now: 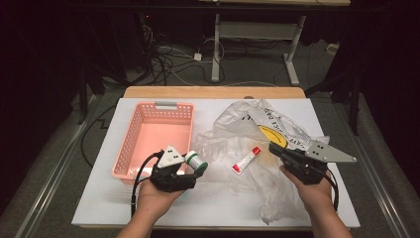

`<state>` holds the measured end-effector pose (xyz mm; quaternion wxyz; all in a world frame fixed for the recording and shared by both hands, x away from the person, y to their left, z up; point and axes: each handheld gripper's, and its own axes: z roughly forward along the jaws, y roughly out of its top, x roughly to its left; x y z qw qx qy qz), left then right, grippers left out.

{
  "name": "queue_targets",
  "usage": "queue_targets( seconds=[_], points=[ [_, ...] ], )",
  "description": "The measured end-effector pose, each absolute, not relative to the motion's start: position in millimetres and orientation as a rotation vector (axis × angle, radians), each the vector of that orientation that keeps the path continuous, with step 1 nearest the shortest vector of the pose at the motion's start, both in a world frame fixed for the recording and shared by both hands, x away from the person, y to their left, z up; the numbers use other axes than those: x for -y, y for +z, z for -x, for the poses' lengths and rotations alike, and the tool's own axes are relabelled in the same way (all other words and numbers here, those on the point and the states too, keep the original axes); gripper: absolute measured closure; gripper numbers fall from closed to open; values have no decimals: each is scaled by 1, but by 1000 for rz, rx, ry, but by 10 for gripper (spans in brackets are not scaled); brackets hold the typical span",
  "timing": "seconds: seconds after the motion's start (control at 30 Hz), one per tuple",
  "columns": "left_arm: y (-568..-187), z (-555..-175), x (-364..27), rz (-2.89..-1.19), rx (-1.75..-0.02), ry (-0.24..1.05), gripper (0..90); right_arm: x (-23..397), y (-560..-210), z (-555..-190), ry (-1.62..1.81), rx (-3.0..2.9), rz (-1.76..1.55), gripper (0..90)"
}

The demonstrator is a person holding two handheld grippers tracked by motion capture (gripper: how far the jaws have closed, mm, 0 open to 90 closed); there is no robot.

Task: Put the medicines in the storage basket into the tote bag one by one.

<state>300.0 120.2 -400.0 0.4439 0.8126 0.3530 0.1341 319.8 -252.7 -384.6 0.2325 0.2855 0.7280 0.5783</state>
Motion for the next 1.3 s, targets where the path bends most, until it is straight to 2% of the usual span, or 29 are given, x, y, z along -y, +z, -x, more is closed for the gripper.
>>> queue_targets(
  seconds=[1.3],
  points=[
    [-434,-292,-56,-2130,-742,227,344,249,-386,-319,1582,-2012,-775,900]
  ],
)
